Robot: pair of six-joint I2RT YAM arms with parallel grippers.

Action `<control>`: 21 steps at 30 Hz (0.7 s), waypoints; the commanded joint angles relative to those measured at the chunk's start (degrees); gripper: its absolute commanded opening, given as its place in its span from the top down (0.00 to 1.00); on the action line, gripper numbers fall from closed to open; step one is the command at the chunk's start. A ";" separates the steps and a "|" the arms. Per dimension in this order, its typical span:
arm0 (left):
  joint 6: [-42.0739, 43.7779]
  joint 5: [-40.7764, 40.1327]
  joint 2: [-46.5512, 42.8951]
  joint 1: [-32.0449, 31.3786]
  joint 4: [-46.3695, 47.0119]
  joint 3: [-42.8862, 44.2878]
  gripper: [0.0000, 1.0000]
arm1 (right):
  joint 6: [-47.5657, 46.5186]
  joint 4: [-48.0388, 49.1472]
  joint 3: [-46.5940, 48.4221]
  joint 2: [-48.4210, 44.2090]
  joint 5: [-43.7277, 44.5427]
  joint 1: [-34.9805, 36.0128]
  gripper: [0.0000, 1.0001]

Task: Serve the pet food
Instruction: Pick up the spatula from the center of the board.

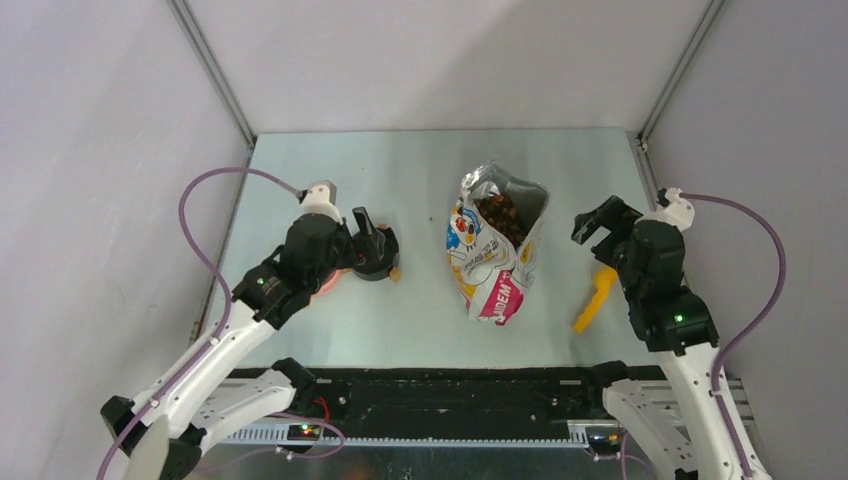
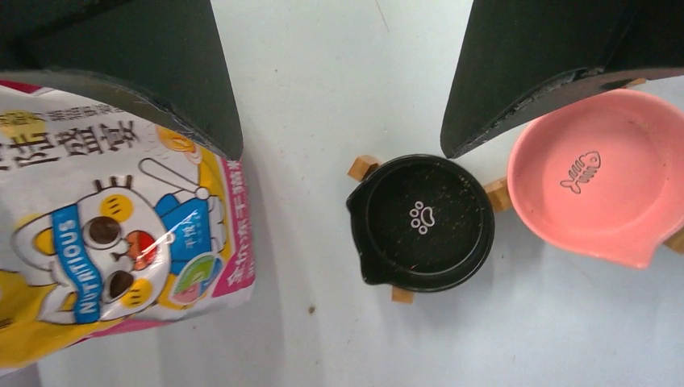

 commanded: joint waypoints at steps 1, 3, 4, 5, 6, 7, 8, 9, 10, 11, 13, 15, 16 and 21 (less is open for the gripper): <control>-3.48 -2.49 -2.51 0.26 5.29 -3.39 0.01 | 3.21 -5.24 -2.35 1.68 3.60 -5.25 0.01; -3.46 -2.86 -2.89 0.29 6.48 -4.36 0.01 | 2.92 -4.93 -3.90 3.49 0.09 -9.34 0.01; -3.51 -3.02 -2.95 0.25 7.06 -4.58 0.01 | 2.89 -4.90 -4.68 4.09 -1.00 -12.45 0.01; -3.46 -3.14 -2.96 0.30 7.56 -5.05 0.01 | 2.73 -4.31 -5.14 5.29 -2.61 -13.46 0.01; -3.38 -3.03 -2.88 0.27 7.74 -5.28 0.01 | 2.53 -3.84 -6.27 5.96 -3.28 -17.34 0.01; -3.31 -2.62 -2.53 0.31 8.12 -5.73 0.01 | 2.16 -2.42 -6.89 7.34 -4.74 -19.16 0.01; -3.23 -2.01 -2.36 0.27 8.25 -5.93 0.01 | 1.78 -1.75 -7.65 8.17 -7.02 -22.53 0.01; -3.28 -1.76 -2.01 0.27 8.34 -6.29 0.01 | 1.70 -0.93 -7.81 10.14 -8.38 -24.26 0.03; -3.31 -1.31 -1.79 0.26 8.44 -6.47 0.01 | 1.51 -0.44 -7.92 11.20 -10.81 -27.14 0.03; -3.32 -1.06 -1.49 0.31 8.61 -6.93 0.01 | 1.26 1.03 -7.94 13.24 -11.55 -28.28 0.04; -2.91 -0.17 -1.08 0.39 8.99 -7.66 0.01 | 0.49 3.74 -7.96 16.73 -12.17 -31.12 0.05; -2.41 -0.03 -0.79 0.48 8.82 -8.20 0.01 | 0.07 6.28 -7.92 20.34 -11.67 -31.89 0.06; -2.37 -0.22 -0.74 0.51 8.73 -8.48 0.00 | -0.96 7.89 -7.73 23.09 -11.54 -31.98 0.06; -2.88 0.01 -1.21 0.85 9.53 -9.98 0.01 | -3.47 5.39 -3.49 33.47 -10.23 -31.90 0.08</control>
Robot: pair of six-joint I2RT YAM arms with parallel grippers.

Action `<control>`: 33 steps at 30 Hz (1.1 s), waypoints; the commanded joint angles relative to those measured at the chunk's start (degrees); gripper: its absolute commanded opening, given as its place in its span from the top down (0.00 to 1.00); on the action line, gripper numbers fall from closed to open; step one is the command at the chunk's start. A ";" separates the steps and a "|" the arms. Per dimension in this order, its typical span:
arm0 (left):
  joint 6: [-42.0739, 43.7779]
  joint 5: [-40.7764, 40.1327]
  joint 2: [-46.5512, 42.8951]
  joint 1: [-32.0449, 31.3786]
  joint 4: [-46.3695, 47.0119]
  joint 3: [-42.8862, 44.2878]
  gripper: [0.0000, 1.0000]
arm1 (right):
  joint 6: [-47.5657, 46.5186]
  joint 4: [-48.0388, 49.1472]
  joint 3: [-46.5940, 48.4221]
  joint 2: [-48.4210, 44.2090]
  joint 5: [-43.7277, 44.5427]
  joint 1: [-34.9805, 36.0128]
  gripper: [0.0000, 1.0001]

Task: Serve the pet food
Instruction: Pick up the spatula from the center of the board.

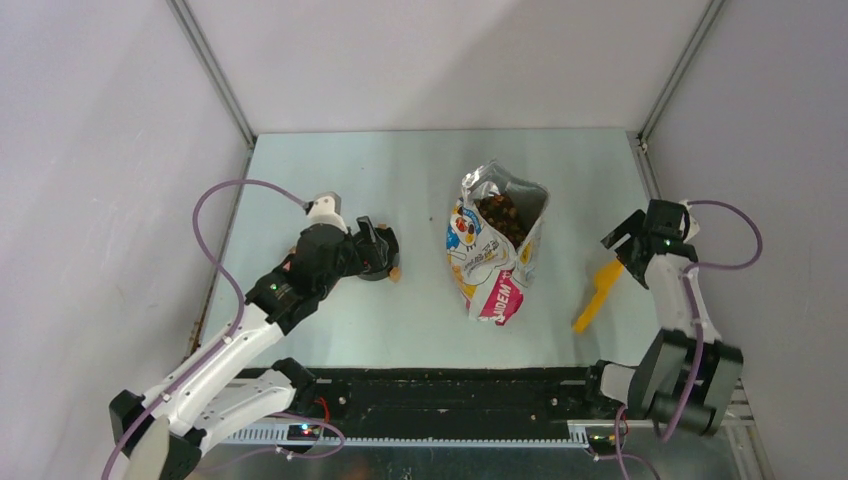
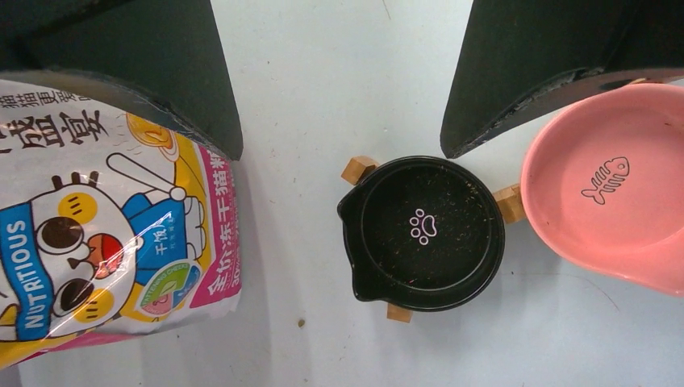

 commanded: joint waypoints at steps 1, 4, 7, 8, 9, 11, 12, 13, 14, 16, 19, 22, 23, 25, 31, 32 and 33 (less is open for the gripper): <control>-0.26 0.51 -0.49 0.62 2.87 -0.92 0.01 | -3.39 -0.20 4.91 8.30 1.35 -0.13 0.09; 0.45 0.69 -0.15 0.85 3.41 -1.03 0.01 | -3.81 -2.88 6.93 12.13 4.46 -0.12 0.09; 1.00 0.89 0.16 1.15 4.16 -1.30 0.01 | -4.88 -1.13 7.06 14.78 2.54 -0.13 0.09; 1.14 1.17 0.25 1.26 4.35 -1.33 0.01 | -5.15 -0.60 7.07 15.21 1.22 -0.12 0.09; 1.17 1.37 0.60 1.28 4.89 -1.44 0.00 | -5.26 0.58 7.07 16.25 0.67 -0.06 0.10; 0.98 2.03 1.15 1.37 5.41 -1.37 0.01 | -5.27 1.88 7.22 17.93 -0.96 0.01 0.12; 0.87 2.48 1.41 1.38 5.54 -1.23 0.01 | -4.99 1.97 7.70 19.28 -0.82 0.07 0.13; 0.81 2.60 1.77 1.43 5.73 -1.02 0.01 | -4.91 1.87 7.96 19.96 -0.44 0.17 0.13; 0.72 2.74 1.93 1.50 5.75 -0.88 0.01 | -4.57 1.09 8.61 21.59 1.07 0.20 0.14; 0.82 2.68 2.22 1.48 5.79 -0.61 0.01 | -4.08 -1.04 9.91 23.88 3.12 0.29 0.14; 1.00 2.28 2.00 1.48 5.56 -0.58 0.01 | -3.55 -2.68 10.57 25.89 3.59 0.55 0.15; 1.24 1.94 1.56 1.52 5.23 -0.61 0.01 | -2.93 -2.96 10.65 27.06 4.07 1.39 0.17; 1.33 1.80 1.52 1.53 5.19 -0.59 0.01 | -2.56 -2.93 10.62 27.28 4.11 1.79 0.19; 1.44 1.76 1.49 1.56 4.91 -0.50 0.01 | -2.13 -2.90 10.66 28.12 4.13 2.30 0.21; 1.31 1.75 1.56 1.61 4.00 -0.22 0.01 | -1.30 -2.12 10.63 28.88 4.10 3.63 0.38; 1.29 1.76 1.44 1.58 3.90 -0.15 0.01 | -1.18 -1.93 10.61 28.76 4.26 3.87 0.45; 1.24 1.58 1.33 1.57 3.82 -0.18 0.01 | -1.02 -1.73 10.55 28.32 4.38 3.98 0.48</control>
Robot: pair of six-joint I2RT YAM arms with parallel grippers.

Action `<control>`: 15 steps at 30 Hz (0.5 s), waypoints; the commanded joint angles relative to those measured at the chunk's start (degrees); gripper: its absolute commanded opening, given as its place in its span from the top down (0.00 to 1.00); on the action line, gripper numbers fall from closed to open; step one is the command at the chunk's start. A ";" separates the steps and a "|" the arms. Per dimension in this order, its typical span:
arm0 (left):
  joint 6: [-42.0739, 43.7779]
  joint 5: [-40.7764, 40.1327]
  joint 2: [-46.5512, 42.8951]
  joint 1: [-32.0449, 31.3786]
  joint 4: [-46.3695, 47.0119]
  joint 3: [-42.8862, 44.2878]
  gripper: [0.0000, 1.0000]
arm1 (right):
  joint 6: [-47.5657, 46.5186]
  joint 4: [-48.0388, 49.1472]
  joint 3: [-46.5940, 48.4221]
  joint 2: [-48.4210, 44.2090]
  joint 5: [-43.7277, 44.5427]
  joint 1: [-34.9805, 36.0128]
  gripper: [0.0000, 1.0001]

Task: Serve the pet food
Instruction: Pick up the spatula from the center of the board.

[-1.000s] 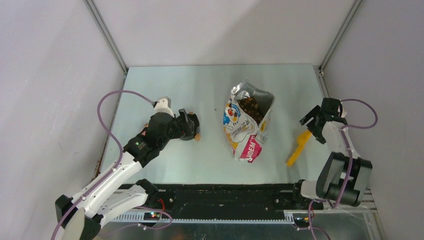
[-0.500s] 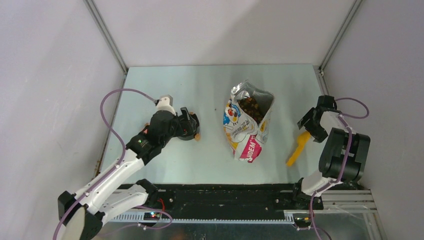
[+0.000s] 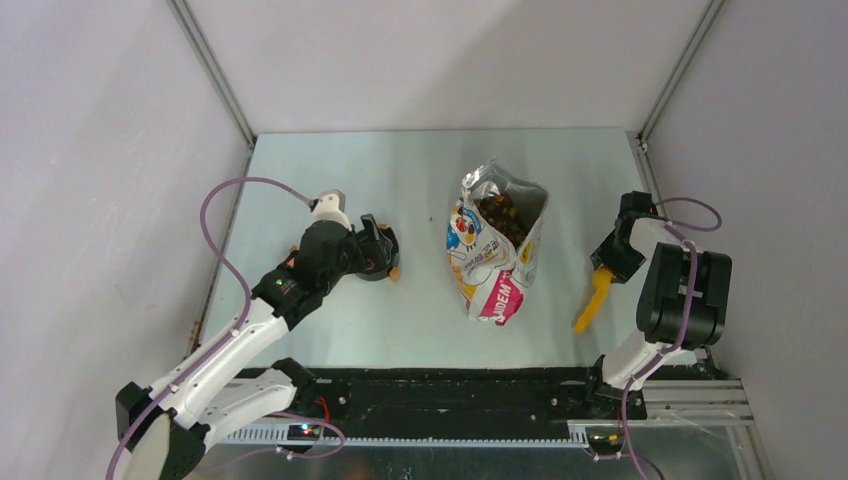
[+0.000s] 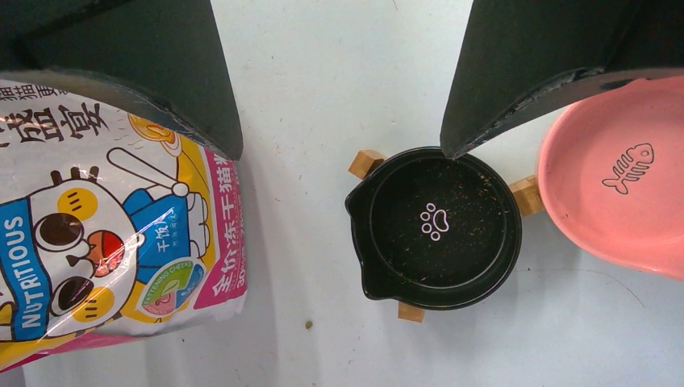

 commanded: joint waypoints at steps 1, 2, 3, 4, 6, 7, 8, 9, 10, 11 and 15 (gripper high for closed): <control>0.69 -1.02 -1.20 0.34 0.36 0.87 0.01 | 1.67 0.75 1.82 -0.86 1.67 0.81 0.53; 0.53 -1.06 -1.32 0.38 0.27 0.85 0.01 | 1.69 0.95 1.77 -1.65 1.37 0.86 0.56; 0.40 -1.03 -1.47 0.36 0.07 0.91 0.01 | 1.74 1.05 1.63 -2.07 1.18 0.90 0.62; 0.34 -0.98 -1.58 0.34 -0.02 0.91 0.01 | 1.77 1.05 1.52 -3.05 0.77 0.94 0.64; 0.16 -0.61 -1.98 0.37 0.04 0.93 0.01 | 1.53 1.70 0.85 -4.99 -0.19 1.10 0.73; 0.11 -0.17 -2.25 0.35 0.20 0.75 0.01 | 1.48 1.94 0.25 -5.81 -0.74 1.15 0.78; 0.10 0.15 -2.32 0.36 0.63 0.62 0.01 | 1.49 2.64 -0.14 -7.50 -2.20 1.16 0.80; -0.01 0.79 -2.55 0.39 0.89 0.25 0.01 | 1.55 3.07 -1.16 -8.38 -3.16 1.23 0.84; -0.09 1.16 -2.63 0.35 1.35 -0.12 0.01 | 1.59 4.30 -1.72 -10.41 -5.30 1.30 0.86; -0.37 1.83 -2.64 0.34 1.42 -0.30 0.01 | 1.50 4.87 -2.89 -11.50 -6.34 1.32 0.89; -0.62 5.10 -2.66 0.28 2.20 -0.96 0.01 | 2.03 6.50 -5.53 -20.50 -10.55 1.75 0.92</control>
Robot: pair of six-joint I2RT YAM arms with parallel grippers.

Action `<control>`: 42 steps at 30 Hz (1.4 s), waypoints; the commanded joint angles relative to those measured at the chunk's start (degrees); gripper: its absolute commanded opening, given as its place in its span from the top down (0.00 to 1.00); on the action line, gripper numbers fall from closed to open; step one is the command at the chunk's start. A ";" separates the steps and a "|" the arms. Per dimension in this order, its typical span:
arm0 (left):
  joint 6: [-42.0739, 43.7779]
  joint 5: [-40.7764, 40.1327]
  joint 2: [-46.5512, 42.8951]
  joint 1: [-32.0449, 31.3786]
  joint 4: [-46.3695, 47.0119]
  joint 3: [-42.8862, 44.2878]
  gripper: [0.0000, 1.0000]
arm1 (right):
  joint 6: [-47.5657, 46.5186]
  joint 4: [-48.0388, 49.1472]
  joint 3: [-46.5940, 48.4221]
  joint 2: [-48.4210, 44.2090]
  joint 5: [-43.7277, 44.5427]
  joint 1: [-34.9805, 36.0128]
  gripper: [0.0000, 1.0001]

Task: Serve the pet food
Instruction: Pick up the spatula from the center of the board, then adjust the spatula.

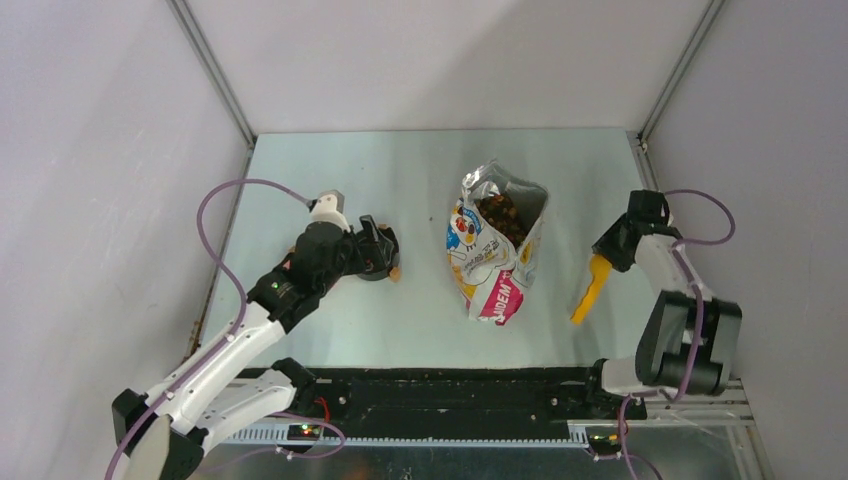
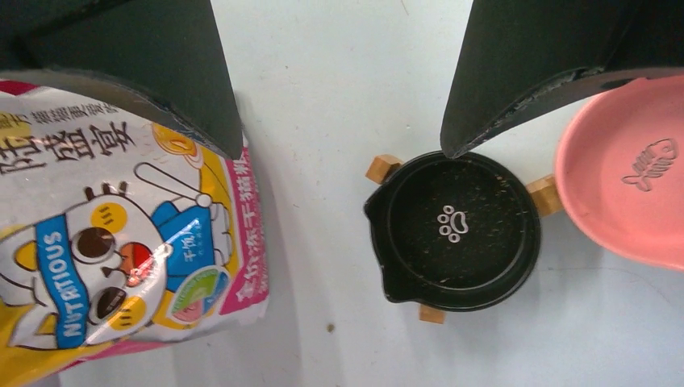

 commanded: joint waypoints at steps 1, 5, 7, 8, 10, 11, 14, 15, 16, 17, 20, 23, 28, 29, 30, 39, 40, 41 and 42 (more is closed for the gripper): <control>-0.24 5.51 -1.06 0.18 3.70 -1.26 0.01 | 1.38 3.31 -2.15 -9.19 -5.58 0.55 0.92; 1.96 12.25 -1.47 -0.17 8.60 -1.11 0.01 | 4.35 2.46 -2.89 -19.09 -5.72 0.98 0.96; 4.06 15.24 -1.27 -1.35 10.98 0.38 0.00 | 7.30 1.70 -2.50 -23.87 -6.17 1.03 0.99; 4.94 15.97 -1.00 -2.66 12.46 1.15 0.00 | 7.91 1.08 -2.28 -26.69 -6.43 1.12 1.00; 7.97 16.99 0.37 -5.95 14.58 3.74 0.01 | 9.78 -0.83 -1.26 -30.03 -5.64 1.36 1.00; 10.43 17.65 1.02 -8.55 15.16 5.53 0.01 | 10.65 -1.57 -0.55 -31.70 -5.25 1.44 1.00; 15.03 19.95 6.54 -13.67 15.93 11.02 0.01 | 12.25 -5.10 0.22 -34.32 -4.49 1.50 1.00; 17.18 20.57 7.79 -16.35 15.66 12.05 0.00 | 12.72 -6.31 0.32 -35.41 -4.93 1.52 1.00; 18.23 19.89 10.12 -17.59 15.04 14.11 0.01 | 13.08 -6.99 0.27 -35.84 -5.21 1.53 1.00; 20.40 19.17 11.29 -20.40 14.27 15.13 0.01 | 13.48 -8.01 0.29 -36.82 -6.05 1.53 1.00; 25.96 15.04 16.54 -25.91 12.49 20.19 0.01 | 14.31 -8.82 0.39 -39.04 -8.27 1.46 1.00; 28.17 12.94 20.75 -30.26 12.62 23.21 0.01 | 15.94 -7.86 0.55 -41.50 -12.44 1.52 1.00; 26.34 19.62 27.09 -31.50 13.65 28.76 0.01 | 18.18 -10.85 5.62 -41.47 -13.75 2.16 1.00; 26.15 19.74 28.98 -31.71 13.08 29.71 0.00 | 18.40 -12.65 6.39 -41.20 -13.33 2.92 1.00; 26.00 19.57 29.82 -32.20 12.83 31.30 0.01 | 18.63 -13.68 8.07 -40.58 -12.52 3.41 1.00; 24.07 21.93 38.68 -35.89 15.53 36.46 0.01 | 20.45 -27.05 15.68 -34.34 -4.65 11.85 1.00; 23.90 21.82 39.46 -36.47 14.68 36.94 0.01 | 20.77 -27.64 15.82 -33.74 -4.33 12.97 1.00; 23.87 21.56 40.93 -36.79 14.11 38.11 0.02 | 20.88 -28.16 16.25 -33.47 -4.03 13.88 1.00; 23.81 21.24 41.60 -37.44 13.44 38.60 0.03 | 21.10 -29.34 16.50 -32.93 -1.78 15.30 1.00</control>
